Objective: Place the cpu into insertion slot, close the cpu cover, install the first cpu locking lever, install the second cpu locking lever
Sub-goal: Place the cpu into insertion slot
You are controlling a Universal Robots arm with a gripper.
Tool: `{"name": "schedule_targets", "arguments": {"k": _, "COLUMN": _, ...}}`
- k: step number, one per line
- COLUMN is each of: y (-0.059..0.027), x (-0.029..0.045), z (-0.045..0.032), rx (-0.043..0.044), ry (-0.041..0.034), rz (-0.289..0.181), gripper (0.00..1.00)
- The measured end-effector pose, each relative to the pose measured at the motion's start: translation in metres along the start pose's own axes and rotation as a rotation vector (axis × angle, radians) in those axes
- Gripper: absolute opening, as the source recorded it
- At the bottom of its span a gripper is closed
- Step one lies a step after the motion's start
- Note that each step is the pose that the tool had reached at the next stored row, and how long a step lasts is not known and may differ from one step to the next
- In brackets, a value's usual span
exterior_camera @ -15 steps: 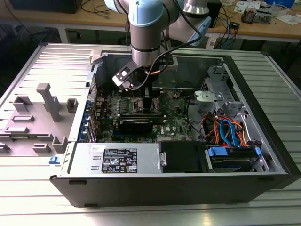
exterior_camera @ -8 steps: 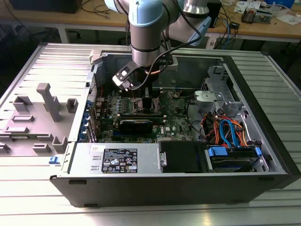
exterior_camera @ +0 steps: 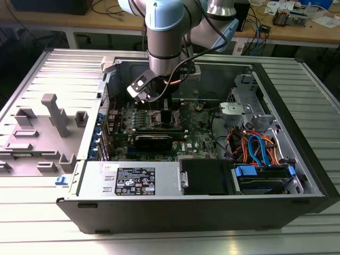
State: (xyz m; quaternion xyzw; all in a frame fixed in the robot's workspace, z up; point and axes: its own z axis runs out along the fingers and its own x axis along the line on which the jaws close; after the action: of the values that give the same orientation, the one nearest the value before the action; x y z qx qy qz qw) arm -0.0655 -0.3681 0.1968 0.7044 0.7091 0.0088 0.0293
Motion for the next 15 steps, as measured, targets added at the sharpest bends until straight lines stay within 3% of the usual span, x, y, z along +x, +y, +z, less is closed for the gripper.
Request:
{"name": "schedule_targets", "arguments": {"k": 9, "y": 0.0000, "x": 0.0000, "z": -0.0007, "rx": 0.0000, "ry": -0.0044, "rz": 0.000, "gripper": 0.62}}
{"name": "schedule_targets", "arguments": {"k": 11, "y": 0.0000, "x": 0.0000, "z": -0.0007, "rx": 0.0002, "ry": -0.0187, "rz": -0.001, "gripper": 0.62}}
{"name": "schedule_targets", "arguments": {"k": 15, "y": -0.0009, "x": 0.0000, "z": -0.0007, "rx": 0.0001, "ry": -0.0199, "rz": -0.001, "gripper": 0.62}}
